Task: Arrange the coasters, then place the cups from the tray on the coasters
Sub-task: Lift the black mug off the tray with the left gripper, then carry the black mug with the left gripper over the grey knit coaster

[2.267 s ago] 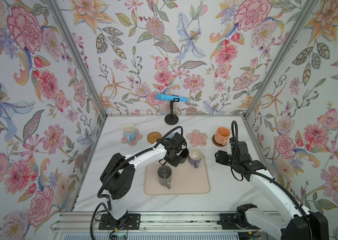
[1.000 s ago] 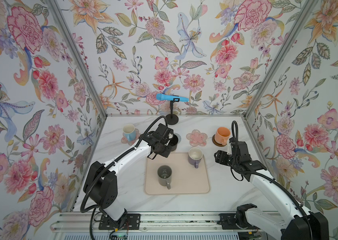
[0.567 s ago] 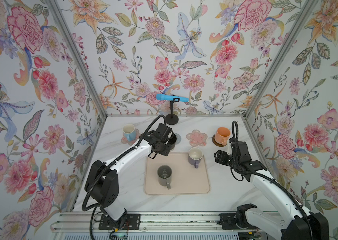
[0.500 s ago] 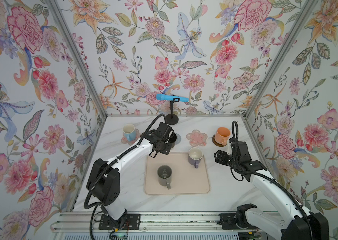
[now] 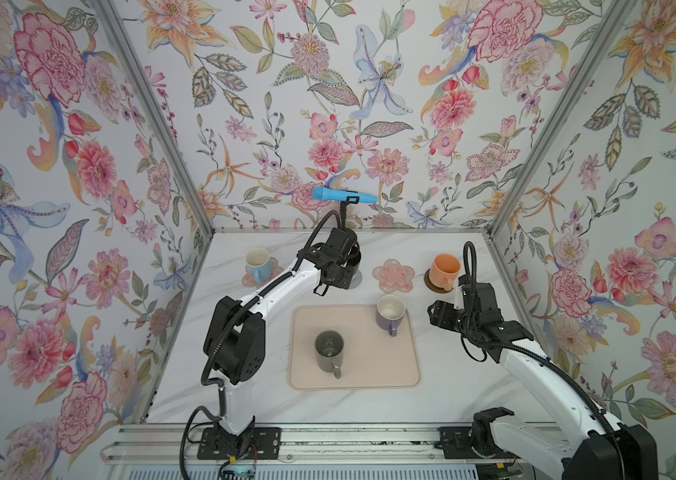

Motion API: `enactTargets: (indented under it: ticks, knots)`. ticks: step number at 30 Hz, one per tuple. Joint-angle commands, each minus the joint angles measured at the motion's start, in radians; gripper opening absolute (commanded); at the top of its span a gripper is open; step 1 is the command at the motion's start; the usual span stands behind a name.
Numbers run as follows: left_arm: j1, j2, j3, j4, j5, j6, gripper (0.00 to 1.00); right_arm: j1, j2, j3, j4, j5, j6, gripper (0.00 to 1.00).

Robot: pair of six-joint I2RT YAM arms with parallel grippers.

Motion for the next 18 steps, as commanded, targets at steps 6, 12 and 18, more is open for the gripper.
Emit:
enactTargets:
  ticks: [6, 12, 18]
  knots:
    - [0.029, 0.085, 0.135, 0.045, -0.019, -0.048, 0.02, 0.001, 0.045, 0.025, -0.023, 0.002, -0.008, 0.74]
    - [0.031, 0.148, 0.199, 0.023, -0.029, -0.073, 0.02, 0.021, 0.062, 0.045, -0.018, 0.027, -0.01, 0.74]
    - [0.032, 0.198, 0.249, 0.003, -0.029, -0.097, 0.03, 0.032, 0.09, 0.048, -0.015, 0.041, -0.016, 0.73]
